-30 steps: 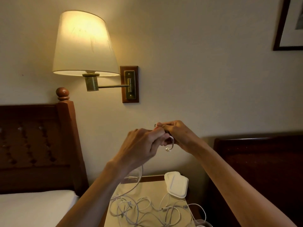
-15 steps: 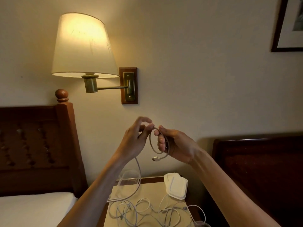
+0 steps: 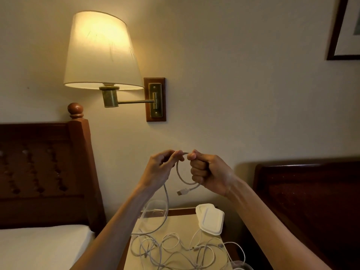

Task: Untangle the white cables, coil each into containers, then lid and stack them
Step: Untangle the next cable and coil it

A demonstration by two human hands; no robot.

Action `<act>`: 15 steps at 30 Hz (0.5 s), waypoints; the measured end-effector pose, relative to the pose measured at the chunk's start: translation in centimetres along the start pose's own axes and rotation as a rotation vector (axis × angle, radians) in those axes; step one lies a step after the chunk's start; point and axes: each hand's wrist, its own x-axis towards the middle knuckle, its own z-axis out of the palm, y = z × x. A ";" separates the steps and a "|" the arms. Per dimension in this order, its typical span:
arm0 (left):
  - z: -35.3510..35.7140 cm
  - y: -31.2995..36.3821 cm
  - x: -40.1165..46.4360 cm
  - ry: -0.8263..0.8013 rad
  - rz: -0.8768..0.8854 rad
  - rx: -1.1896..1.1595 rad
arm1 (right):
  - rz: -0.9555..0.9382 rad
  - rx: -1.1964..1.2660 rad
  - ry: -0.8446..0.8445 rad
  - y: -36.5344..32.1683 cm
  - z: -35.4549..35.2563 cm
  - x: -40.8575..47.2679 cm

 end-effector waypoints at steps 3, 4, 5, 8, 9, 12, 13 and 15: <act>-0.4 -2.9 -0.5 -0.013 -0.055 -0.051 | 0.020 0.022 0.056 -0.2 -0.6 -0.1; -0.4 -3.9 -0.9 -0.023 -0.072 -0.059 | 0.027 0.034 0.060 -0.2 -0.9 -0.1; -0.5 -4.8 -1.4 -0.032 -0.089 -0.051 | 0.031 0.053 0.063 -0.4 -1.1 -0.2; -0.5 -7.9 -3.6 -0.076 -0.141 0.060 | 0.028 0.125 0.104 -0.7 -2.1 -0.5; -0.4 -8.8 -4.4 -0.098 -0.162 0.083 | 0.025 0.136 0.123 -0.6 -2.5 -0.5; -0.4 -10.4 -5.8 -0.127 -0.188 0.109 | 0.033 0.141 0.174 0.0 -3.7 -0.2; -0.4 -10.6 -5.8 -0.127 -0.171 0.158 | 0.029 0.145 0.187 0.2 -4.1 -0.1; -0.6 -11.3 -5.8 -0.129 -0.121 0.311 | 0.007 0.156 0.211 0.3 -4.9 0.2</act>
